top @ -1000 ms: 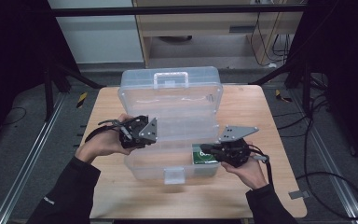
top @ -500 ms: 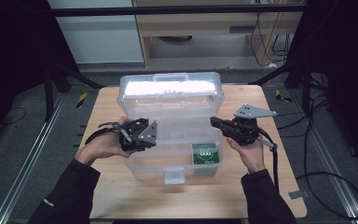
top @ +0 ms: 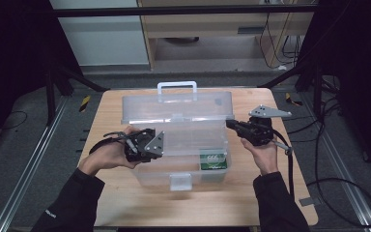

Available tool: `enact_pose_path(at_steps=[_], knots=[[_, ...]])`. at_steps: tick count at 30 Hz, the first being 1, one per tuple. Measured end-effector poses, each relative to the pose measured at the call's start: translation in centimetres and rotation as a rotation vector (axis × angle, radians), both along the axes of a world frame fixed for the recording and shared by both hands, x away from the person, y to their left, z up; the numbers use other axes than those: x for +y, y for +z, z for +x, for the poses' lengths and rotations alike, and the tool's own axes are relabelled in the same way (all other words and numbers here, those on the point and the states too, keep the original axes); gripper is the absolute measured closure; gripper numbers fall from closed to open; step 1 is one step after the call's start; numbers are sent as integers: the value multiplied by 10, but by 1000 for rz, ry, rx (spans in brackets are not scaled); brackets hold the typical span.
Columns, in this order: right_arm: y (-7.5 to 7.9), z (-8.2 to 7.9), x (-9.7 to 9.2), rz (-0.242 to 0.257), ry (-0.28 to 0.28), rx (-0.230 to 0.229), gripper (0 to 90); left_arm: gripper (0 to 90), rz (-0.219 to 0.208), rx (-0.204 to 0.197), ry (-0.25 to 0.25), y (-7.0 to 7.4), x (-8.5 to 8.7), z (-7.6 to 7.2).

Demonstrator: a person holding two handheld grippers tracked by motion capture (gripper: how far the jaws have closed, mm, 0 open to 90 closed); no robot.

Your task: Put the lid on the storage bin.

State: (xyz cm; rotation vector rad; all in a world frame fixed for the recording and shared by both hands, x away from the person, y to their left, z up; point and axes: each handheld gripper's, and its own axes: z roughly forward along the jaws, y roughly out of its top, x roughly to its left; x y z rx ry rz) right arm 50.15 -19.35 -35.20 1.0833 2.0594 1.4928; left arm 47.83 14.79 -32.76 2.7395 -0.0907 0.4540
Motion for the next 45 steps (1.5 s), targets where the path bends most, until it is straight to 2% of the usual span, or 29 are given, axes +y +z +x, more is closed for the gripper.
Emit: enact_pose_path(at_steps=[3,10,14,20,25,28,33,41,45], knots=[[-2,-1,-1,3,2,6,900,802,-21,-4,9,-1,1,0],[-12,-3,-3,2,23,34,900,687,-171,42,41,-7,8,2],[-14,-4,-2,-3,26,38,900,688,-264,65,42,-9,11,2],[-16,-6,-2,-1,32,44,900,670,-362,69,77,-13,12,-2],[-17,-7,-2,-7,33,44,900,673,-410,73,108,-15,15,-5],[-17,-8,-3,-12,38,46,900,681,-462,76,137,-16,19,-7],[-17,-7,-3,-12,39,48,900,697,-487,81,170,-15,25,-8],[-17,-7,-3,-17,39,49,900,744,-565,51,223,-12,33,-17],[-17,-7,-3,-16,40,52,900,766,-574,49,234,-12,37,-20]])
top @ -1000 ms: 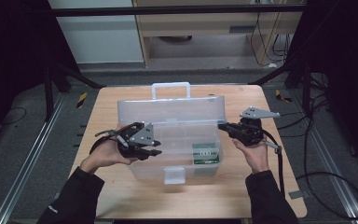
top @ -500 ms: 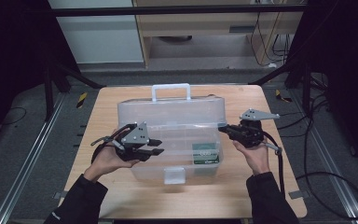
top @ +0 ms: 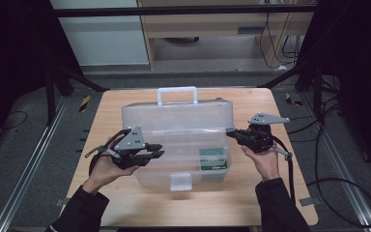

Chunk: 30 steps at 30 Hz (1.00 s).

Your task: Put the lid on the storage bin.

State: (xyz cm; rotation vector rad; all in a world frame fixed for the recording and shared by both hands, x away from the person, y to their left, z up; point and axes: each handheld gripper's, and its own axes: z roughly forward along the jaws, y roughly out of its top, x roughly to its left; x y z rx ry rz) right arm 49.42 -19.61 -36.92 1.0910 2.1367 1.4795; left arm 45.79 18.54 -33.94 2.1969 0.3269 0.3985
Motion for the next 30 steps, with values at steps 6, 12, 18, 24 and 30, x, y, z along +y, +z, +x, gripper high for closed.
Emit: enact_pose_path(at_steps=[6,12,18,24,30], knots=[[0,0,0,-5,0,3,900,799,2,1,39,-2,8,-5],[0,-1,0,-8,-1,4,900,868,-20,16,95,-4,22,-6],[-1,-2,0,-15,1,10,900,893,-29,19,146,-6,32,-8],[-1,-3,0,-18,3,11,900,893,-51,21,203,-11,45,-9],[-2,-3,0,-19,5,13,900,835,-79,24,281,-15,62,-11]])
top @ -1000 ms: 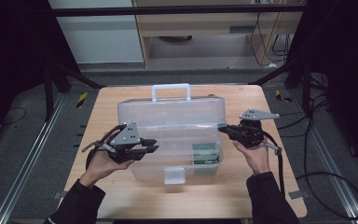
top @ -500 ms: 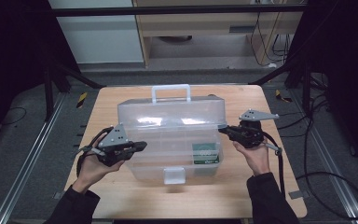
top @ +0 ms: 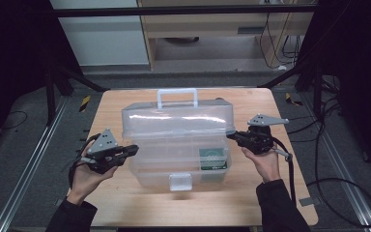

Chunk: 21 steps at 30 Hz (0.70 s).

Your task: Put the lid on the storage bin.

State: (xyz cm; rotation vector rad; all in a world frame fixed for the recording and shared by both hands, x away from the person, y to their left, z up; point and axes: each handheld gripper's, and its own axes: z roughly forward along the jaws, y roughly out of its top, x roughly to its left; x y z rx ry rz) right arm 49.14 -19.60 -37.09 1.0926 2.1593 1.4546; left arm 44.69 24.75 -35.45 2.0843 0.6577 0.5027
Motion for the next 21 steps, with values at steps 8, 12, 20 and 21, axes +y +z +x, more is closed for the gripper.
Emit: enact_pose_path(at_steps=[8,12,20,21], knots=[[0,0,0,-3,0,2,900,828,-36,15,88,-10,22,1],[-1,-1,0,-2,3,6,900,801,-71,27,150,-16,32,4],[-4,-5,-1,-24,11,20,900,781,-99,49,218,-28,43,10],[-5,-6,-1,-28,12,19,900,778,-106,50,225,-30,43,11]])
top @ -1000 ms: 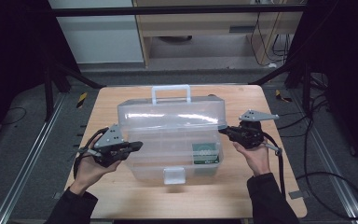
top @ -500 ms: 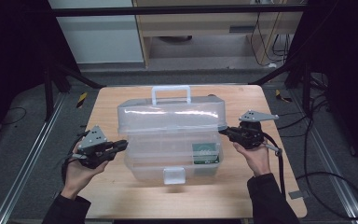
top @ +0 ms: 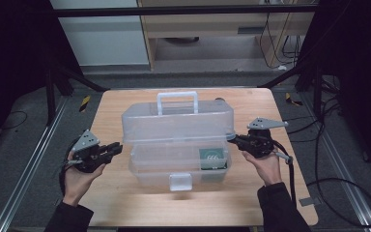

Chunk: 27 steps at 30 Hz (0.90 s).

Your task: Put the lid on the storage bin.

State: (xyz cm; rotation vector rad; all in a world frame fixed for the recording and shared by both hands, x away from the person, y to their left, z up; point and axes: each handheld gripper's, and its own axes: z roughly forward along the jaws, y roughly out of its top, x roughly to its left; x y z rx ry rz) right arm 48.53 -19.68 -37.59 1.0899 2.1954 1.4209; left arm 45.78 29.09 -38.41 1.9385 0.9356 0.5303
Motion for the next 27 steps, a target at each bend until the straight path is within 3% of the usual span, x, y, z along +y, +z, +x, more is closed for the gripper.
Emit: enact_pose_path(at_steps=[18,25,27], knots=[[-19,-29,-10,-69,2,11,900,738,14,39,62,-20,5,10],[-35,-38,-8,-124,2,26,900,699,38,45,81,-27,5,13],[-40,-39,-8,-159,-3,39,900,691,36,43,86,-28,5,14]])
